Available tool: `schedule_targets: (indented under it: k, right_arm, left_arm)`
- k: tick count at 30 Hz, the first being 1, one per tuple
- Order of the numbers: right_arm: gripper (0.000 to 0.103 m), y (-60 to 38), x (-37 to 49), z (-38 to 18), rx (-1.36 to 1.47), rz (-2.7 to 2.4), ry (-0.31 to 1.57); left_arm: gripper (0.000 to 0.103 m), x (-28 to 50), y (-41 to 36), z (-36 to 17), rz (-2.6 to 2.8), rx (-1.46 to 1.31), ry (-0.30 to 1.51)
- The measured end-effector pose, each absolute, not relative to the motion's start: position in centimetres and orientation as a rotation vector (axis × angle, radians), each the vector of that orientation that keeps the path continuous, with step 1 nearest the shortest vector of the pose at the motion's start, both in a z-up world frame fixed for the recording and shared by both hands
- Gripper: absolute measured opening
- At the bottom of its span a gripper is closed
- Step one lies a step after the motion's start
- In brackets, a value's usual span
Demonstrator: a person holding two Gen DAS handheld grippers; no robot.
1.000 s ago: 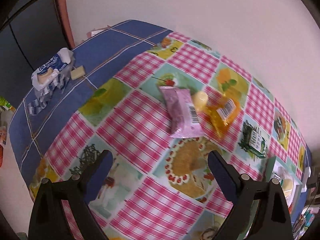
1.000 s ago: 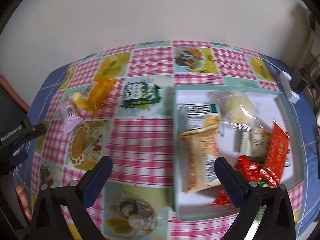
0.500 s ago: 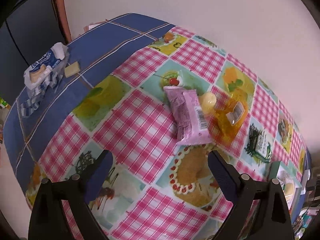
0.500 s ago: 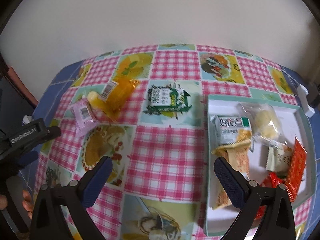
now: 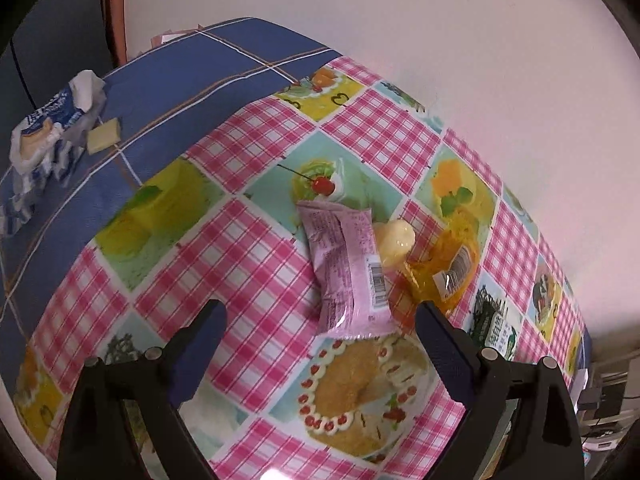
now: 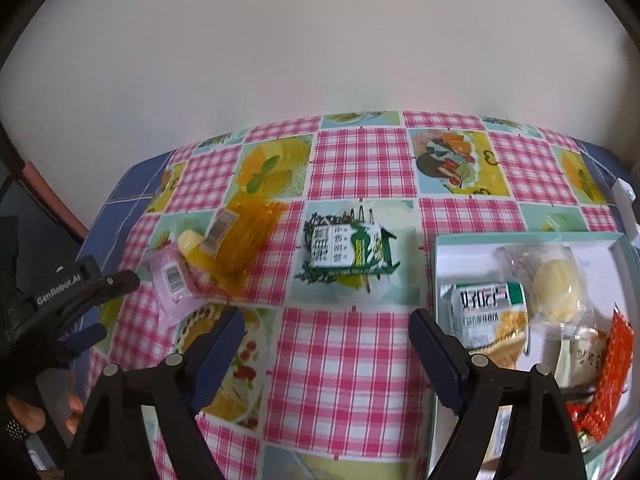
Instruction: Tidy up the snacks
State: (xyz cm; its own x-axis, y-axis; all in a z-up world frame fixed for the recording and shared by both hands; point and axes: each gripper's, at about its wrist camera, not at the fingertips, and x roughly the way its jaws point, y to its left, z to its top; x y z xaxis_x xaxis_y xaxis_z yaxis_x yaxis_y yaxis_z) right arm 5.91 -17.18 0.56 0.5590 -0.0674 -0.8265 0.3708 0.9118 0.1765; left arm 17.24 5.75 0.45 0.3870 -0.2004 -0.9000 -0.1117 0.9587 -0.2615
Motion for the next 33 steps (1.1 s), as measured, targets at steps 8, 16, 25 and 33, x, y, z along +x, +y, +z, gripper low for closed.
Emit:
schedule_targets:
  k: [8, 16, 25, 33]
  right_arm:
    - [0.067, -18.5, 9.5, -1.9, 0.36, -0.269, 1.009]
    - [0.067, -19.8, 13.0, -3.6, 0.343, -0.285, 1.067]
    - [0.067, -19.8, 15.0, -5.7, 0.284, -0.308, 1.108]
    - [0.064, -19.2, 15.7, -5.9, 0.207, -0.324, 1.112]
  left_arm:
    - [0.08, 19.5, 4.5, -1.6, -0.087, -0.319, 1.208]
    - [0.075, 20.8, 3.2, -3.2, -0.095, -0.308, 1.241]
    - [0.063, 22.0, 1.7, -4.0, -0.083, -0.24, 1.239]
    - [0.045, 23.0, 0.7, -4.3, -0.067, -0.193, 1.224]
